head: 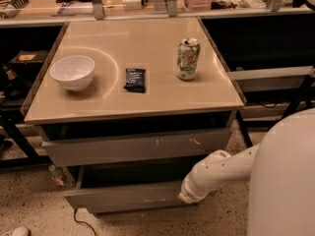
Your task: Close middle drawer
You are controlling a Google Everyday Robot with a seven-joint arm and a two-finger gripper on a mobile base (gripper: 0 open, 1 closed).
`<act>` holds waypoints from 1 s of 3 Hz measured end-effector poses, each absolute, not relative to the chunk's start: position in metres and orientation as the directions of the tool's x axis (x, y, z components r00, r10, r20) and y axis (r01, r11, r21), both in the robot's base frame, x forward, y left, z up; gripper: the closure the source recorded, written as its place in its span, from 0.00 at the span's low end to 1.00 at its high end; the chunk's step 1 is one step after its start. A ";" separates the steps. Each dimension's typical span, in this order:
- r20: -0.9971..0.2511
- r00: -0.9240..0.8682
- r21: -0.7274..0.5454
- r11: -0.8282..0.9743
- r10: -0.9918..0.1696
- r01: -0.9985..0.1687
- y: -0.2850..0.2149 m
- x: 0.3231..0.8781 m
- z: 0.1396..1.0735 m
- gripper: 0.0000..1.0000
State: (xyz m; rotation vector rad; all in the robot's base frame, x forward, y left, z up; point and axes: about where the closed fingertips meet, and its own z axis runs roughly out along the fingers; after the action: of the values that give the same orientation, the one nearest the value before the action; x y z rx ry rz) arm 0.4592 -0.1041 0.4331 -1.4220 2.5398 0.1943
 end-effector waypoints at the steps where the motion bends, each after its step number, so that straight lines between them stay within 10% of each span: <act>1: -0.258 -0.506 0.006 0.522 -0.823 -0.853 -0.104 0.459 0.433 0.67; 3: -0.258 -0.506 0.006 0.522 -0.823 -0.853 -0.104 0.459 0.433 0.21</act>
Offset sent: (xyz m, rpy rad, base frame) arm 0.0000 0.0000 0.0000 0.0000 0.0000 0.0000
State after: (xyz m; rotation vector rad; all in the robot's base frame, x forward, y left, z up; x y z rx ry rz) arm 0.4592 -0.1041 0.4330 -1.4221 2.5398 0.1943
